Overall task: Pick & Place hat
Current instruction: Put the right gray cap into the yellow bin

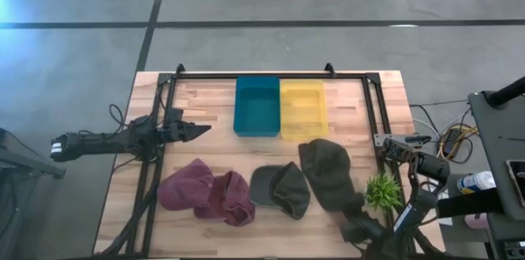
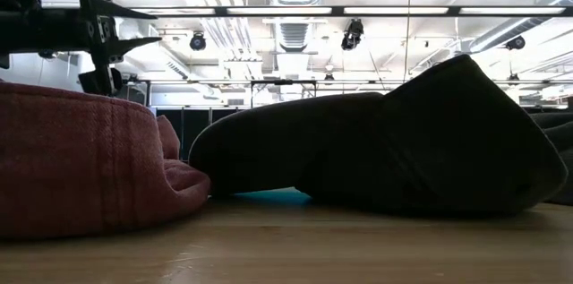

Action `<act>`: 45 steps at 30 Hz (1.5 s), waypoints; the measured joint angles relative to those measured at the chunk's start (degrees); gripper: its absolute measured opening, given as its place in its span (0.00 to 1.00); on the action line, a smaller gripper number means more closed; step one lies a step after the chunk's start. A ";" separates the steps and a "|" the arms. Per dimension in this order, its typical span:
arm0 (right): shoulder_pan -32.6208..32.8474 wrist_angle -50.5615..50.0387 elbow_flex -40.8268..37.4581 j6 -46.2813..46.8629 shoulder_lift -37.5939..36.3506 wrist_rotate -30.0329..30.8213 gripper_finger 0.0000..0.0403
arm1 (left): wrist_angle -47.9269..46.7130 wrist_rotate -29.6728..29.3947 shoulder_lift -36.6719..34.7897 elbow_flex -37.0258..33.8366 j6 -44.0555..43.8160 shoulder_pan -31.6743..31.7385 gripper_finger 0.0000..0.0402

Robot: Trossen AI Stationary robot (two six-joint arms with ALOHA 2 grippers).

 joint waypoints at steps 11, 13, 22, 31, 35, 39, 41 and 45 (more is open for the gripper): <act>-3.56 0.58 -4.94 5.83 3.96 5.30 0.35 | -0.47 -0.02 0.00 0.00 6.74 0.00 0.30; -3.92 0.55 -4.75 4.41 4.19 7.68 0.34 | -0.55 0.00 0.07 0.00 7.28 0.00 0.30; -8.63 -18.26 1.85 10.74 4.35 16.73 0.30 | -0.64 -0.04 0.40 0.00 3.30 0.00 0.30; -16.01 -14.51 1.92 16.16 -6.44 12.75 0.06 | -0.33 -0.07 0.39 0.00 -5.47 0.00 0.30; -17.76 -14.65 3.73 23.48 -15.97 12.59 0.03 | -0.38 -0.04 0.39 0.00 -6.92 0.00 0.30; -19.59 -14.13 6.39 31.47 -28.03 12.67 0.03 | -0.36 -0.37 0.42 0.00 -5.29 0.00 0.30; -20.48 -12.75 6.95 36.08 -34.82 12.77 0.03 | -0.34 -2.02 0.42 0.00 -4.31 0.01 0.30; -21.97 -7.57 6.14 43.41 -47.50 13.65 0.03 | -0.32 -11.03 0.42 0.00 -2.31 0.07 0.30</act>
